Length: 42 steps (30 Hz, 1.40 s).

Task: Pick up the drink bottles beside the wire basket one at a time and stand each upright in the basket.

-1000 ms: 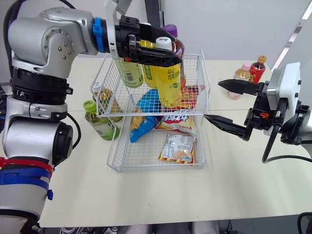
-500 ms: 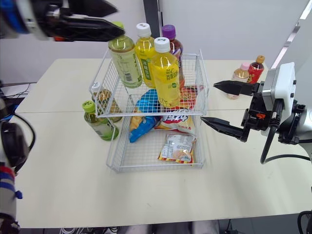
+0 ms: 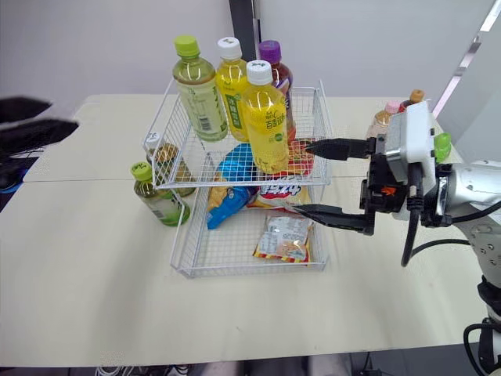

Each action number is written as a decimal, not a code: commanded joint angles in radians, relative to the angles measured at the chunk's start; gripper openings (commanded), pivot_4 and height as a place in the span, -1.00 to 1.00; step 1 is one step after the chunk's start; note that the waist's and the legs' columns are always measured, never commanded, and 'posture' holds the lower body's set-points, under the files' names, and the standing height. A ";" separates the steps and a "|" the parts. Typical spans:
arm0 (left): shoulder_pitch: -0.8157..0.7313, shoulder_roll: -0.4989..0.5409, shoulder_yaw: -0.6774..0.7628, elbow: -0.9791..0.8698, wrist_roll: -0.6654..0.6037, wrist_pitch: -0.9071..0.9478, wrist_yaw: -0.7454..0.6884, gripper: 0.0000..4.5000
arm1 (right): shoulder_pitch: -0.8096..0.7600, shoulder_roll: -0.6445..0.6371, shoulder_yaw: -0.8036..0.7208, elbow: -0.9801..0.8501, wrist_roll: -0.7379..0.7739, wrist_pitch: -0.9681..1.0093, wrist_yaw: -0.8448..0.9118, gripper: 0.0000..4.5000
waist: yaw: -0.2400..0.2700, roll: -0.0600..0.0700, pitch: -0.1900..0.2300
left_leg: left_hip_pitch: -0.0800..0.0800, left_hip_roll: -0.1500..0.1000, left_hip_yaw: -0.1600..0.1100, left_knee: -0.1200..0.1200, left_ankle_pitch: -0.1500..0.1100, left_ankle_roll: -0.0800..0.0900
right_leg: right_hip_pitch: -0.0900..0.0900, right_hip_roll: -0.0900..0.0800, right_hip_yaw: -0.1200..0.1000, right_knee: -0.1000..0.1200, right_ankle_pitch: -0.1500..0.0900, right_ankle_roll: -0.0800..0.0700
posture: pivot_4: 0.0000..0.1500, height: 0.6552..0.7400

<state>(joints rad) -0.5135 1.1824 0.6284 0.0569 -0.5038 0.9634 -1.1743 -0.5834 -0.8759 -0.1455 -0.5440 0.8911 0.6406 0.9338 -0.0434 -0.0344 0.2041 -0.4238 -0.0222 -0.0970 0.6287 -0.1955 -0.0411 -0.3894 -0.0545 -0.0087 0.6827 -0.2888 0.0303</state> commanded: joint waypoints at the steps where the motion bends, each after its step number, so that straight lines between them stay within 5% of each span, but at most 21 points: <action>1: 0.140 -0.029 0.150 -0.083 -0.006 -0.048 -0.002 0.99 | -0.021 0.020 -0.003 -0.033 -0.001 -0.017 -0.021 1.00 | 0.006 0.000 0.000 | 0.000 0.000 0.000 0.000 0.000 0.000 | 0.000 0.000 0.000 -0.001 0.000 0.000 | 1.00 1.00; 6: 0.301 -0.164 0.189 -0.212 -0.041 -0.080 0.085 0.99 | 0.030 0.023 -0.005 -0.104 0.035 0.022 -0.051 1.00 | 0.025 -0.001 -0.001 | 0.001 0.000 -0.001 0.000 0.000 0.000 | 0.001 -0.003 0.001 -0.001 0.000 0.000 | 1.00 1.00; 18: 0.169 -0.518 -0.054 -0.434 -0.035 -0.136 0.566 0.99 | 0.157 -0.005 -0.052 -0.201 0.062 0.025 -0.081 1.00 | 0.040 -0.002 -0.002 | 0.003 0.000 0.001 0.001 0.000 0.000 | 0.003 -0.001 0.002 -0.001 0.001 0.000 | 1.00 1.00; 33: 0.114 -0.653 -0.280 -0.479 0.081 -0.177 0.864 0.99 | 0.191 -0.019 -0.066 -0.212 0.062 0.015 -0.077 1.00 | 0.040 -0.002 -0.003 | 0.004 0.000 0.003 0.000 0.000 0.000 | 0.004 0.000 0.002 -0.001 0.002 0.000 | 1.00 1.00; 36: 0.125 -0.665 -0.292 -0.495 0.075 -0.170 0.883 0.74 | 0.196 -0.021 -0.069 -0.212 0.063 0.014 -0.078 1.00 | 0.040 -0.002 -0.003 | 0.004 0.000 0.003 0.000 0.000 0.000 | 0.004 0.000 0.002 -0.001 0.002 0.000 | 1.00 1.00; 42: 0.137 -0.684 -0.300 -0.497 0.053 -0.158 0.898 -0.09 | 0.194 -0.019 -0.068 -0.210 0.061 0.008 -0.082 1.00 | 0.040 -0.002 -0.003 | 0.004 0.000 0.003 0.000 0.000 0.000 | 0.004 0.000 0.002 -0.001 0.002 0.000 | 1.00 1.00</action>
<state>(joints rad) -0.3747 0.5015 0.3210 -0.4008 -0.4391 0.8061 -0.2856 -0.3793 -0.8868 -0.1774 -0.7393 0.9341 0.6678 0.8526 -0.0035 -0.0362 0.2016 -0.4193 -0.0226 -0.0943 0.6291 -0.1956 -0.0412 -0.3851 -0.0541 -0.0069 0.6818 -0.2871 0.0305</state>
